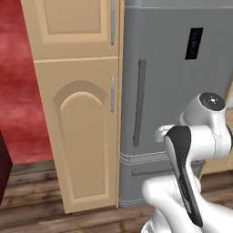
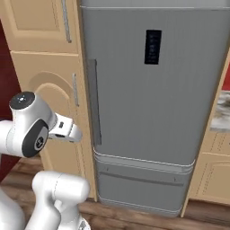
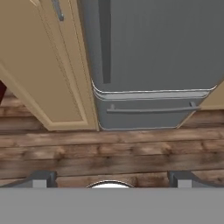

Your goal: Retrieve the apple and pear from the fridge and place them into the bowl on the dining table.

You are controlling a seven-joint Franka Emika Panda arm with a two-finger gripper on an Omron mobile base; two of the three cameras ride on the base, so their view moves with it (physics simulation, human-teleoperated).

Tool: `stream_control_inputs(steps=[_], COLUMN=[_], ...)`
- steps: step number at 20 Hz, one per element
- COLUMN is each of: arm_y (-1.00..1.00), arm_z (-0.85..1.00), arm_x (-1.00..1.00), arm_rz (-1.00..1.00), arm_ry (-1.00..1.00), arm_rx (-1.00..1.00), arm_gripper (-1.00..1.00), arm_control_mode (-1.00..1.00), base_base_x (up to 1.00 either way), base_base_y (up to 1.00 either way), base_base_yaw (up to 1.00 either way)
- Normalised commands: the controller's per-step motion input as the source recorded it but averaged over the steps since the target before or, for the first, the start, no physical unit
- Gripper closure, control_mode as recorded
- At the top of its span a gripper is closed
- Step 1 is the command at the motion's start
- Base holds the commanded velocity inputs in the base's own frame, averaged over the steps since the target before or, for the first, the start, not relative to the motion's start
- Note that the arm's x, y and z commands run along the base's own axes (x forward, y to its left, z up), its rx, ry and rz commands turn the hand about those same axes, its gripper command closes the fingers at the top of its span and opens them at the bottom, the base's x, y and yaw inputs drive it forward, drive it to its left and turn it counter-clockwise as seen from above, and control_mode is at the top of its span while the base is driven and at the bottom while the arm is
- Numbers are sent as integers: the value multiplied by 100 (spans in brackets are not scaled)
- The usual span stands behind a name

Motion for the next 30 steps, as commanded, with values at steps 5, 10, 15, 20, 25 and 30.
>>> stream_control_inputs(steps=[5, 10, 15, 20, 25, 30], arm_y=[0, 0, 0, 0, 0, 0], arm_z=[0, 0, 0, 0, 0, 6], arm_x=[0, 0, 0, 0, 0, 13], arm_rz=[0, 0, 0, 0, 0, 0], arm_ry=[0, 0, 0, 0, 0, -12], arm_rx=[0, 0, 0, 0, 0, 0], arm_gripper=[-100, -100, -100, -100, -100, -100], arm_control_mode=[100, 100, 100, 100, 100, -100], base_base_x=[-57, -54, -10, 15, 21, 6], base_base_y=[13, 14, 13, 10, 0, 0], base_base_yaw=[0, 0, 0, 0, 0, 0])
